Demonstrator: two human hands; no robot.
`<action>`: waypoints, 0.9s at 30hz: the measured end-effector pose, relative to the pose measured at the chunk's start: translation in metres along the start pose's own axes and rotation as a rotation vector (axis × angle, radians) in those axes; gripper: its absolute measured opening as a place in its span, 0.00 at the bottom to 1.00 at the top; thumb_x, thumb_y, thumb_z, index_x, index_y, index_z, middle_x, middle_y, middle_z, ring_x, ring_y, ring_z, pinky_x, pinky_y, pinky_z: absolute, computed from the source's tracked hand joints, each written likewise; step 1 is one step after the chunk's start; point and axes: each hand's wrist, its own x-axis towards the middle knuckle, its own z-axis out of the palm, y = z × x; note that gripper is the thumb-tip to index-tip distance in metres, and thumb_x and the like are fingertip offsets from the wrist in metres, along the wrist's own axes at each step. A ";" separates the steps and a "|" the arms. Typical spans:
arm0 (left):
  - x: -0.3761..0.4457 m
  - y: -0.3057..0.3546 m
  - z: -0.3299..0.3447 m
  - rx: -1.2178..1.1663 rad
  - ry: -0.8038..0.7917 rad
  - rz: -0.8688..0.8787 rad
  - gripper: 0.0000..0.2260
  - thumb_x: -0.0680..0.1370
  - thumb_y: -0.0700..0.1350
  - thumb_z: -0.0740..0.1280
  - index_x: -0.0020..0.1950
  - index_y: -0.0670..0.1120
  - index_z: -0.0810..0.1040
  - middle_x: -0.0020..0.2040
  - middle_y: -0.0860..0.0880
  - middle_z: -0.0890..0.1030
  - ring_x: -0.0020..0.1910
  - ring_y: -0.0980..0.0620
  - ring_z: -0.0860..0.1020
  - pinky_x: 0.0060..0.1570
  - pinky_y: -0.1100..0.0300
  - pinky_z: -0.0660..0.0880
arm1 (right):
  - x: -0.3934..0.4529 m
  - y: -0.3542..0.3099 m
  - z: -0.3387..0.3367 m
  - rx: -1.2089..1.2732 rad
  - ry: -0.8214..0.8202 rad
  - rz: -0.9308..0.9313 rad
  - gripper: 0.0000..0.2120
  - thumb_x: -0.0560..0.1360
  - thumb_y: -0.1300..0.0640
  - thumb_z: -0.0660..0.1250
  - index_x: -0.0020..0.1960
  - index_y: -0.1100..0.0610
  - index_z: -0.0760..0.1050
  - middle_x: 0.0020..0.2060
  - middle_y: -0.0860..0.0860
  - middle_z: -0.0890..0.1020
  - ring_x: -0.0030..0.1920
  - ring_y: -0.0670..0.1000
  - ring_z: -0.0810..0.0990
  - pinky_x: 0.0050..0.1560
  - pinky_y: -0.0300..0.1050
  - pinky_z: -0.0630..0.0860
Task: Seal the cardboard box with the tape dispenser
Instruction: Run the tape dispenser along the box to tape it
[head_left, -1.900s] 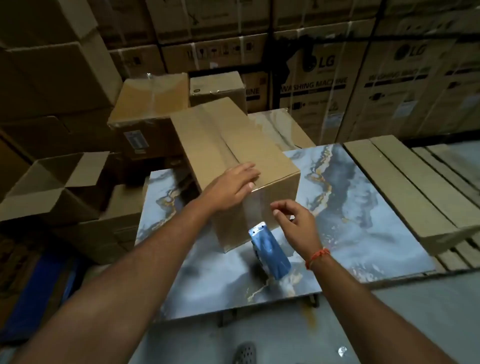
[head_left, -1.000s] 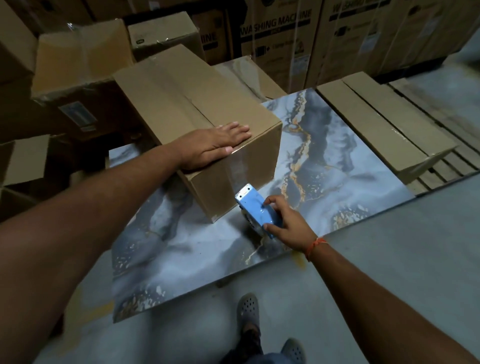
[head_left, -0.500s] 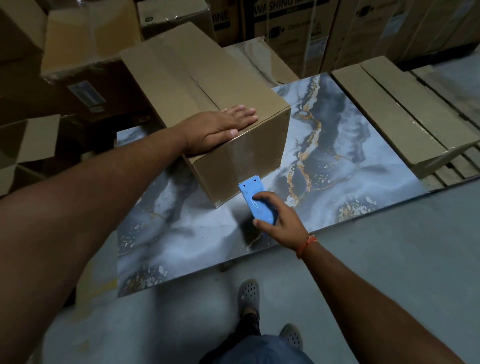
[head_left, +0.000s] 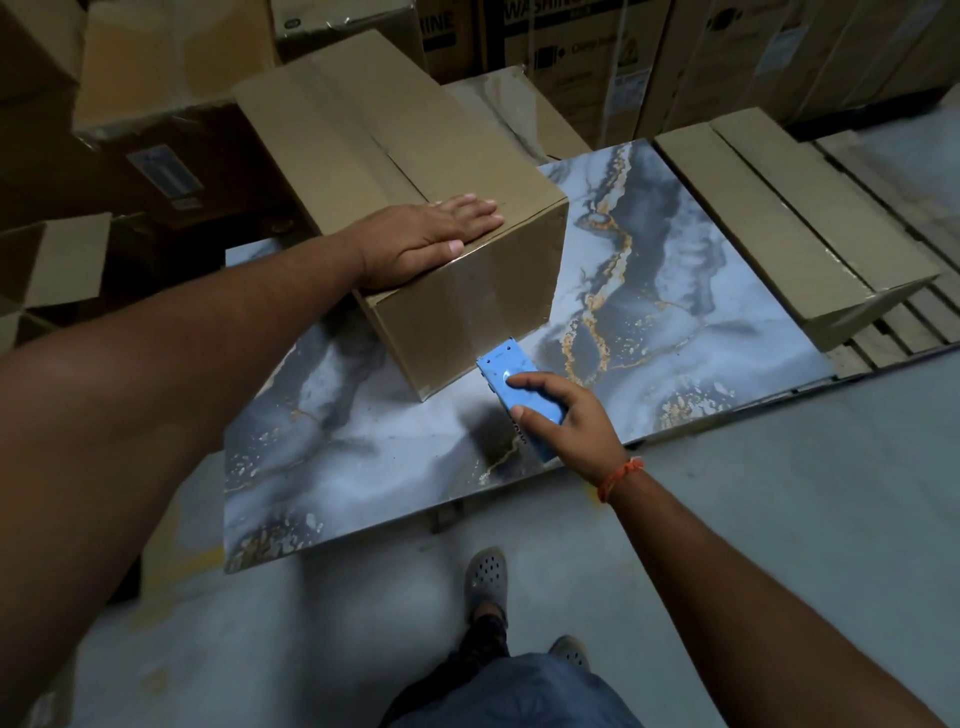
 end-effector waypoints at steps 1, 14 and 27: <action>0.000 0.000 0.000 0.002 0.001 0.001 0.25 0.86 0.52 0.50 0.84 0.51 0.57 0.84 0.49 0.55 0.84 0.49 0.51 0.80 0.50 0.52 | 0.002 -0.002 0.001 -0.003 0.009 0.008 0.14 0.76 0.58 0.73 0.61 0.54 0.81 0.63 0.50 0.81 0.62 0.44 0.80 0.54 0.32 0.77; 0.000 0.000 0.001 0.001 -0.002 -0.006 0.25 0.86 0.51 0.50 0.84 0.50 0.57 0.84 0.48 0.55 0.84 0.48 0.50 0.80 0.51 0.51 | 0.046 -0.024 0.024 -0.125 0.140 0.181 0.11 0.72 0.54 0.74 0.55 0.51 0.84 0.57 0.48 0.84 0.55 0.48 0.83 0.55 0.42 0.81; 0.001 0.000 0.001 0.017 -0.002 -0.011 0.26 0.86 0.52 0.50 0.84 0.49 0.57 0.84 0.48 0.55 0.84 0.47 0.51 0.80 0.48 0.52 | 0.060 -0.048 0.031 -0.132 0.126 0.320 0.11 0.71 0.57 0.75 0.53 0.53 0.85 0.56 0.53 0.84 0.53 0.54 0.83 0.54 0.48 0.83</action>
